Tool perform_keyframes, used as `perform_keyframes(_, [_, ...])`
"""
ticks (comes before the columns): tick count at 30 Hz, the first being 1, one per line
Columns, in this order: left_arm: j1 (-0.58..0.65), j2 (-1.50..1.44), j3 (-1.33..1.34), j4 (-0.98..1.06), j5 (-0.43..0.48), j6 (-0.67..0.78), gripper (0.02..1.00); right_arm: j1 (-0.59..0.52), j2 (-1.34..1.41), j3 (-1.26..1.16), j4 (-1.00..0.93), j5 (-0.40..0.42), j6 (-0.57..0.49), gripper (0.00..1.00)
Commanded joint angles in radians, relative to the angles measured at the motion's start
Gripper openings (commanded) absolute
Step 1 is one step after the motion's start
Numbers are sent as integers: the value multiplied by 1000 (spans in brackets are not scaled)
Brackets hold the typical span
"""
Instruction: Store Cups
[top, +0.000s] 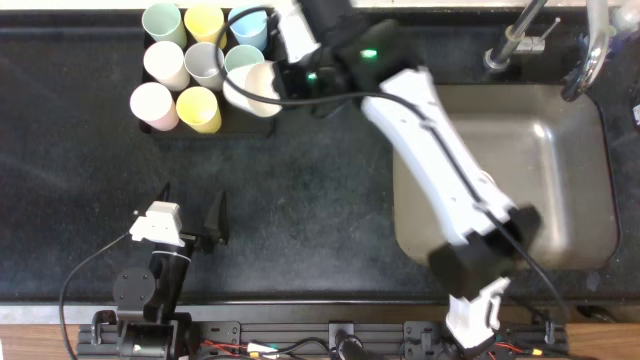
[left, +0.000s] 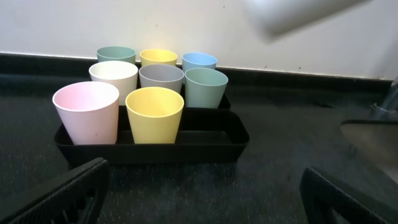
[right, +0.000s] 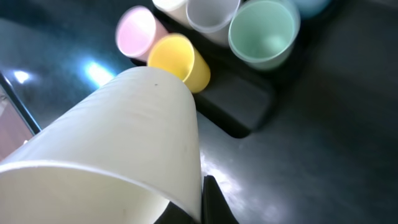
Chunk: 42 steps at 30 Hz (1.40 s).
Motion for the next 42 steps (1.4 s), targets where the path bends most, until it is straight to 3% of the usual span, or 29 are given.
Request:
perform_keyframes(1, [-3,-12,-3,-1,-4,-7,1000,36,68,15,29,-2,83,42])
perform_keyframes(15, [-3,-12,-3,-1,-4,-8,1000,55,204,14,22,177,192,47])
perform_keyframes(42, [-3,-12,-3,-1,-4,-7,1000,68,297,14,135,179,216,45])
